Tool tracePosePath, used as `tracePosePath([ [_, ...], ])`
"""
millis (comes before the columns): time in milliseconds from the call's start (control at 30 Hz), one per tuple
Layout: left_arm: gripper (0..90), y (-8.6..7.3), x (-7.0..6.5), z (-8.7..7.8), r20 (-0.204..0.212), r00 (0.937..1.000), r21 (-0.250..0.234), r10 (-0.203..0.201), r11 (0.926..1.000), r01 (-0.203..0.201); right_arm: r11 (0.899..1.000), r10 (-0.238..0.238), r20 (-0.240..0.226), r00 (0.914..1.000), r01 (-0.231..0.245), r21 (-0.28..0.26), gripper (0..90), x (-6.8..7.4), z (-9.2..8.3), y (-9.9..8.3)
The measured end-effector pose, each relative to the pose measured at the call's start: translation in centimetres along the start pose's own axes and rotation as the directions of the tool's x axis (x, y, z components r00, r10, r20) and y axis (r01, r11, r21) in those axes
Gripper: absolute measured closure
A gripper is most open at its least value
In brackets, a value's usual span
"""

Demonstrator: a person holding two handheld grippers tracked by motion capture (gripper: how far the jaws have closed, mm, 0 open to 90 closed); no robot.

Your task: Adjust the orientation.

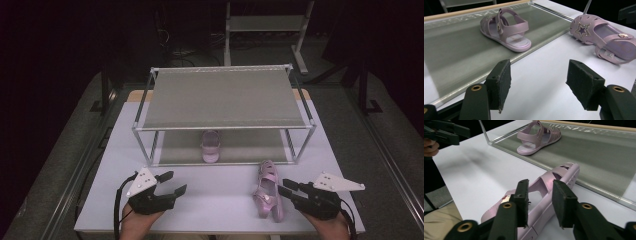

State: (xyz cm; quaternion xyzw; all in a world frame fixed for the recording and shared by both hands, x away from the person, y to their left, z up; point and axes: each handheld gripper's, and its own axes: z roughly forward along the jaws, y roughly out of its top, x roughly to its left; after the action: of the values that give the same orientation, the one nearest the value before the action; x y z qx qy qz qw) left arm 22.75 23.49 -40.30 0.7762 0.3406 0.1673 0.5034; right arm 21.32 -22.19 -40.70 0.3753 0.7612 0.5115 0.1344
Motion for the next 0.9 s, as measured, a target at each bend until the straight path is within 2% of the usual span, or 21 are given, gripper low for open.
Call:
tracePosePath([
  [67, 34.1, -0.2, 0.1, -0.2, -0.004, 1.0, -0.003, 0.002, 1.0, -0.002, 1.0, -0.005, 0.005, 1.0, 0.005, 0.008, 69.4, 0.2, 0.2, 0.1],
  [367, 33.2, -0.6, 0.5, -0.3, -0.01, 0.9997, -0.021, -0.022, 0.9995, 0.022, 1.0, -0.01, 0.018, 0.9998, 0.01, 0.002, 68.9, 0.2, 0.5, 0.0],
  [567, 32.9, -0.7, 0.3, -0.3, -0.014, 0.9998, -0.025, -0.012, 0.9996, 0.012, 1.0, -0.005, 0.015, 0.9999, 0.005, -0.004, 68.1, 0.2, 0.4, 0.0],
  [900, 32.7, -0.8, 0.2, -0.3, -0.01, 0.9999, -0.025, -0.008, 0.9997, 0.008, 0.998, -0.03, 0.016, 0.9994, 0.03, 0.051, 71.6, 0.5, 1.5, -0.1],
])
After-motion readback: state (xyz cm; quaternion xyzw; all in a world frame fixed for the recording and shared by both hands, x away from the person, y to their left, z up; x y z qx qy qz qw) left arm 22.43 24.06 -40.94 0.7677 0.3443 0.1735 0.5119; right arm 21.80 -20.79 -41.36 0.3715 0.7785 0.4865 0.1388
